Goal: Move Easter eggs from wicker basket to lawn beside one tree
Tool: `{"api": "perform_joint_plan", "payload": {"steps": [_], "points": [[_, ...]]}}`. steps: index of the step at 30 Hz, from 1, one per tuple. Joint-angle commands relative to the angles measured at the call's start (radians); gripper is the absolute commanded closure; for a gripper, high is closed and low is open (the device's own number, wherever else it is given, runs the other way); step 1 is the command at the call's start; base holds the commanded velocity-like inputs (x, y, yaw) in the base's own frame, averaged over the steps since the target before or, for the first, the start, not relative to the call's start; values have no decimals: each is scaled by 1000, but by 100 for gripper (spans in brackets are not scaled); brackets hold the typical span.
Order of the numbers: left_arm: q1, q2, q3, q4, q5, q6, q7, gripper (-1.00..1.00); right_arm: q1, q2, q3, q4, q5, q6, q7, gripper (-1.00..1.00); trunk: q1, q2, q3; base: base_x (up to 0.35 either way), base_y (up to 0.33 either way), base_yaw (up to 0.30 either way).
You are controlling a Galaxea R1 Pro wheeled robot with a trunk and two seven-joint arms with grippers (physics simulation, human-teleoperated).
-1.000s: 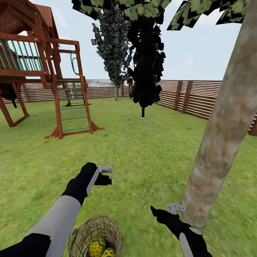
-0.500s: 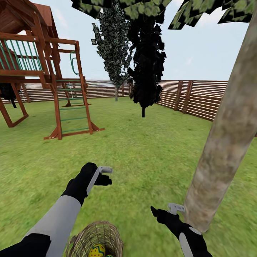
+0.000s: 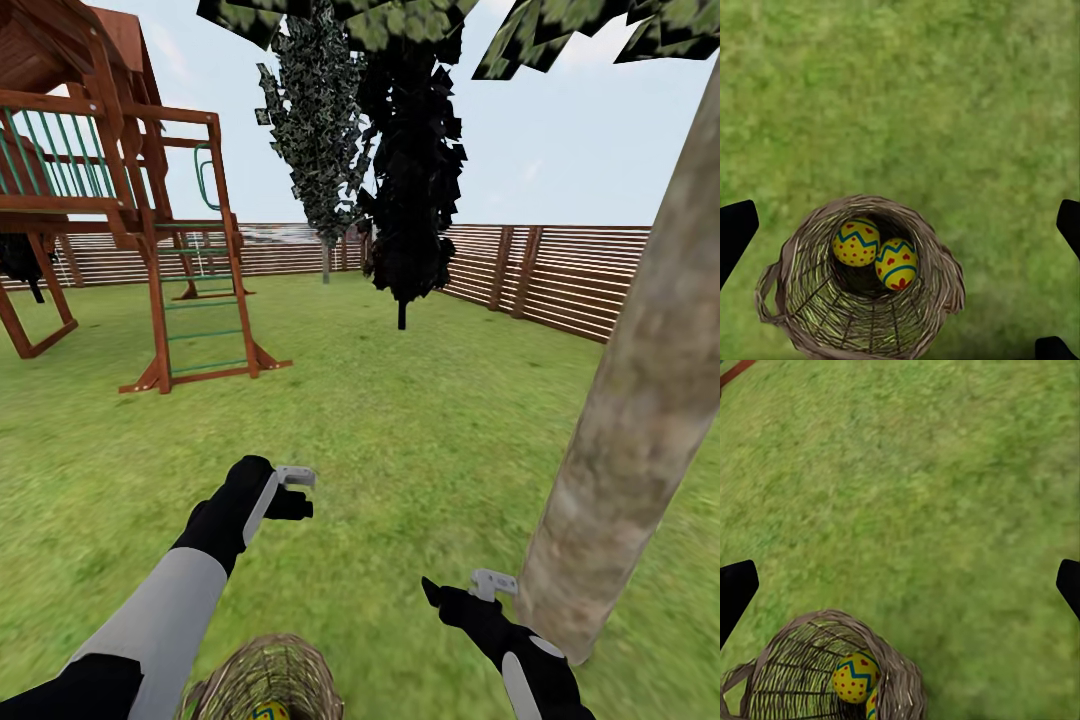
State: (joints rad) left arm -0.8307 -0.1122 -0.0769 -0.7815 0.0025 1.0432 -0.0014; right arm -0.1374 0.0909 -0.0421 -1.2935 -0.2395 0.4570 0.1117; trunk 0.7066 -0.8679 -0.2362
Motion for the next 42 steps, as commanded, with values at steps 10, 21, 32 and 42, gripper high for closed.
{"api": "perform_joint_plan", "payload": {"steps": [10,21,32,42], "points": [[-1,0,-1,-1,-1,4,0,-100,-1,1,-4,-1,-4,6,5,-100,16,-29,-14,5,-1,0],[-1,0,0,-1,-1,4,0,-100,-1,1,-3,-1,-4,6,5,-100,58,-106,-48,0,0,0],[-1,0,6,1,-4,4,1,-100,-1,1,-4,-1,-4,6,5,-100,100,-183,-83,0,0,0],[-1,-1,5,71,-2,4,-3,-100,-1,1,-4,-2,-4,6,5,-100,138,-253,-114,0,0,0]]}}
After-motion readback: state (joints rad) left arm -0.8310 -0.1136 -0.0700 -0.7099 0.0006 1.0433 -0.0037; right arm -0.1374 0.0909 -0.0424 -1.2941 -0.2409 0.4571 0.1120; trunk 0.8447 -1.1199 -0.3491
